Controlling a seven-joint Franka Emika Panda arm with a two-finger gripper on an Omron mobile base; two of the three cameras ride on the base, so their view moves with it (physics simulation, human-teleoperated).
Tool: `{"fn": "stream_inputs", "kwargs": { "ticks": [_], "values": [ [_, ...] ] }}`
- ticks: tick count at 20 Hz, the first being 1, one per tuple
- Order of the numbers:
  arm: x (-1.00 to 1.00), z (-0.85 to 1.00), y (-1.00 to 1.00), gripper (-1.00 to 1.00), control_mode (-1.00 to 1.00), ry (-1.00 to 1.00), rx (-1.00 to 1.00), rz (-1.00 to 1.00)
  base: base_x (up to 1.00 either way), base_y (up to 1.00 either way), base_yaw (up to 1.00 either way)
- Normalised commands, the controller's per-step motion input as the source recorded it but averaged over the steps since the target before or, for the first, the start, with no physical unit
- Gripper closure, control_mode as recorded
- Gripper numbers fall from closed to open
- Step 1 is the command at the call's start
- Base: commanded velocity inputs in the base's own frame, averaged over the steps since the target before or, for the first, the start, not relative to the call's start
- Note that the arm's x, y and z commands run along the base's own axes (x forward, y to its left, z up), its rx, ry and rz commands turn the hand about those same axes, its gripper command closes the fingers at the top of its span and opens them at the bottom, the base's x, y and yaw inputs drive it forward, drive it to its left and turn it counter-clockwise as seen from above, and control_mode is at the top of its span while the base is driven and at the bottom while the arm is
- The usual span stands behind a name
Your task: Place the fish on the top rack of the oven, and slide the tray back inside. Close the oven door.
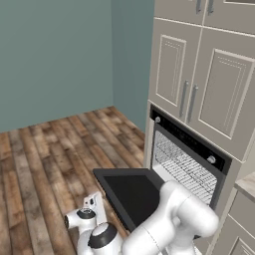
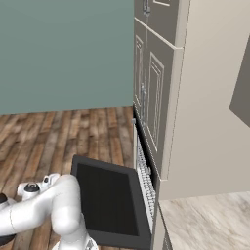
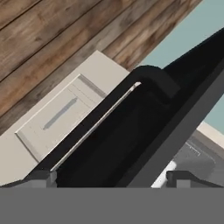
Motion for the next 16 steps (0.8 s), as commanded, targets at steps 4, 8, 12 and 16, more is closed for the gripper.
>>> {"fn": "stream_inputs", "kwargs": {
  "ticks": [4, 8, 12, 16],
  "values": [
    [0.15, -0.89, 0.14, -1.00, -1.00, -0.06, -0.16, -0.17, 0.00, 0.00, 0.00],
    [0.13, -0.87, 0.11, -1.00, -1.00, -0.09, -0.23, -0.20, 0.00, 0.00, 0.00],
    [0.15, -0.77, 0.15, -1.00, -1.00, -0.13, -0.28, -0.23, 0.00, 0.00, 0.00],
    [0.14, -0.62, 0.06, -1.00, -1.00, -0.17, -0.37, -0.28, 0.00, 0.00, 0.00]
  ]
}}
